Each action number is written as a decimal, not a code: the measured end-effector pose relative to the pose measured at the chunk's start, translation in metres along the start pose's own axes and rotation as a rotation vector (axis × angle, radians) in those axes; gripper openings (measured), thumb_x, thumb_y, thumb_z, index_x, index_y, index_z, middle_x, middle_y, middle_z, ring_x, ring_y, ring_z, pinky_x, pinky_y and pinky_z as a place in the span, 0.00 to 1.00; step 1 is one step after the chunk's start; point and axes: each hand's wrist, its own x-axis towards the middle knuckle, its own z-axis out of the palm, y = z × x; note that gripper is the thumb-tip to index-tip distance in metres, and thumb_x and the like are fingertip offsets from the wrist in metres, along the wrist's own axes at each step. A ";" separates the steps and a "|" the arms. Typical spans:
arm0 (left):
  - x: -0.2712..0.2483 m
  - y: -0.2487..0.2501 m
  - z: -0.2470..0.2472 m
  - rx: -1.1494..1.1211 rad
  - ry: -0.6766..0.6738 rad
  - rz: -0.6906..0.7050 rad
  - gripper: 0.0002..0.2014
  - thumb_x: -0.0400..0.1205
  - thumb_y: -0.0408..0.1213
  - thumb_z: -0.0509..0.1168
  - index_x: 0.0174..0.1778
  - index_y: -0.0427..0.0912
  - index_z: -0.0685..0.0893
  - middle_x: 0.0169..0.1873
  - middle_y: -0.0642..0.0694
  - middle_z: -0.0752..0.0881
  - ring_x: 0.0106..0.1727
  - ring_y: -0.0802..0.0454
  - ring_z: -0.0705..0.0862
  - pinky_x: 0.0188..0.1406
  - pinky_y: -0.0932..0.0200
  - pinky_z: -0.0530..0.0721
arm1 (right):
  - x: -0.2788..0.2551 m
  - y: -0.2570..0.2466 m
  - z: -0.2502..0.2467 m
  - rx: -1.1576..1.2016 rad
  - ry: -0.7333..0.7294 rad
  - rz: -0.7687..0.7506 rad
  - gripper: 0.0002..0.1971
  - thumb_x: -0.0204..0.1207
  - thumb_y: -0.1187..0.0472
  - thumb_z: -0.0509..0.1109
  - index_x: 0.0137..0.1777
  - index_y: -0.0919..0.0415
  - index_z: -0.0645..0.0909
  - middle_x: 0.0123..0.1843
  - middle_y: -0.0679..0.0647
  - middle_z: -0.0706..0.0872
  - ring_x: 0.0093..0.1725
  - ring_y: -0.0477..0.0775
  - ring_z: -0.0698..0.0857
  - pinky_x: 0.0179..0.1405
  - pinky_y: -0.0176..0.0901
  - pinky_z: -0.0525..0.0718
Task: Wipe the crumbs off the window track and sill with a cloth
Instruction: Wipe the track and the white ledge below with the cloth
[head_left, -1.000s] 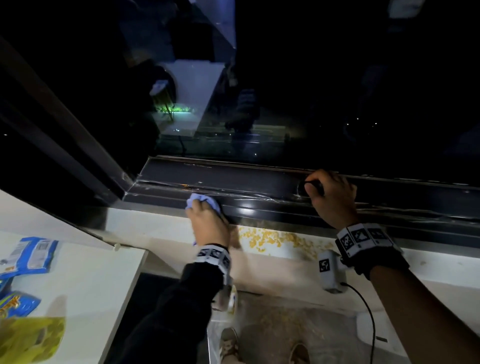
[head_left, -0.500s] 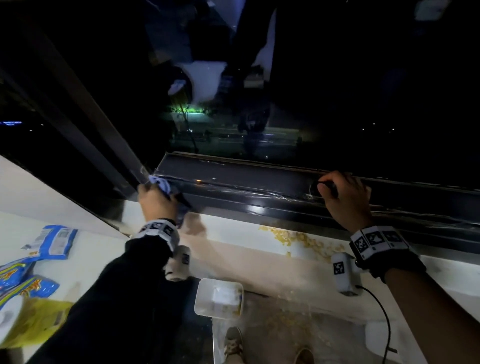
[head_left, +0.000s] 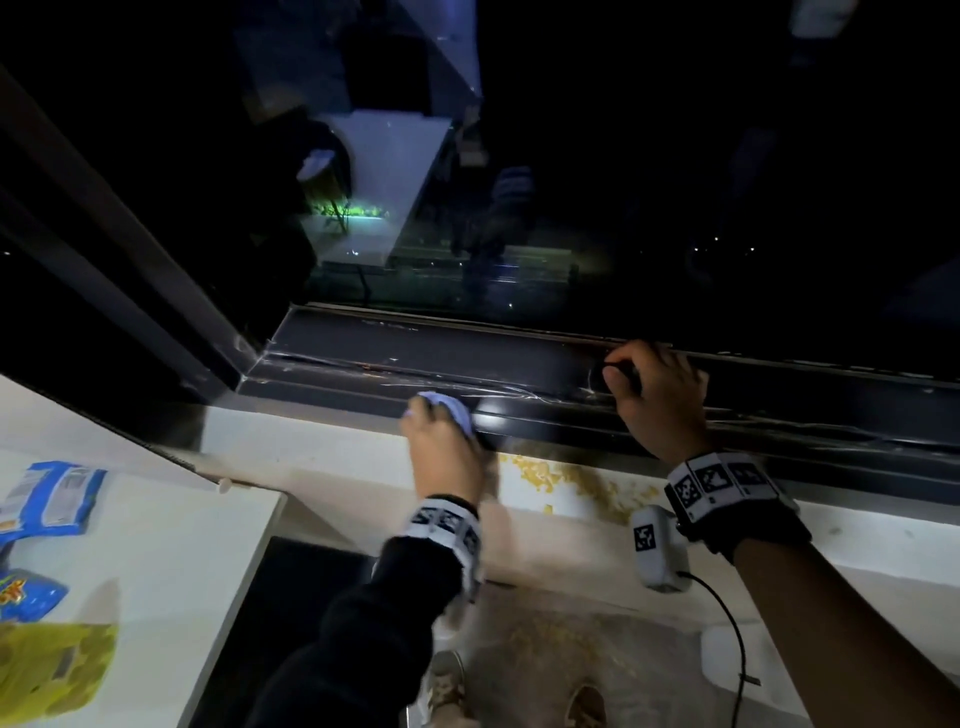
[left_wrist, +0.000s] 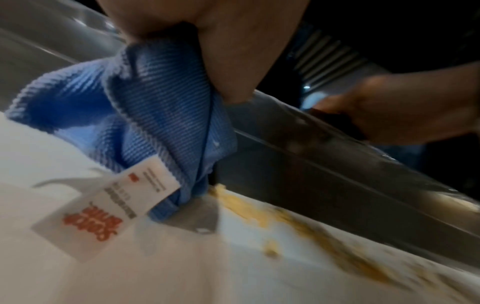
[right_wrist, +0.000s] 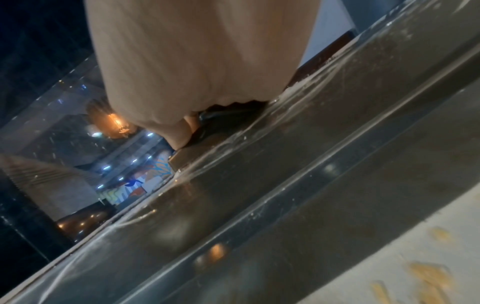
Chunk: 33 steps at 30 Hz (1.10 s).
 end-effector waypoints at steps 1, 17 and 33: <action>-0.015 0.016 0.005 -0.039 -0.037 0.041 0.11 0.73 0.30 0.69 0.50 0.32 0.80 0.55 0.33 0.75 0.55 0.37 0.76 0.53 0.51 0.76 | 0.000 0.001 0.000 -0.001 -0.003 -0.007 0.09 0.77 0.48 0.63 0.53 0.47 0.80 0.55 0.48 0.84 0.59 0.61 0.77 0.57 0.52 0.64; 0.033 -0.019 -0.011 -0.257 0.179 -0.102 0.32 0.75 0.33 0.67 0.75 0.28 0.65 0.64 0.28 0.75 0.64 0.30 0.74 0.67 0.47 0.72 | 0.002 0.009 -0.003 0.041 -0.031 -0.036 0.13 0.74 0.46 0.61 0.53 0.48 0.81 0.55 0.49 0.84 0.58 0.61 0.78 0.50 0.45 0.57; -0.062 0.103 0.033 -0.280 -0.363 0.524 0.07 0.72 0.30 0.64 0.45 0.40 0.81 0.36 0.43 0.86 0.37 0.43 0.83 0.33 0.58 0.75 | 0.006 0.017 -0.014 0.160 -0.134 -0.074 0.19 0.69 0.45 0.62 0.58 0.49 0.82 0.57 0.48 0.84 0.61 0.56 0.80 0.64 0.54 0.71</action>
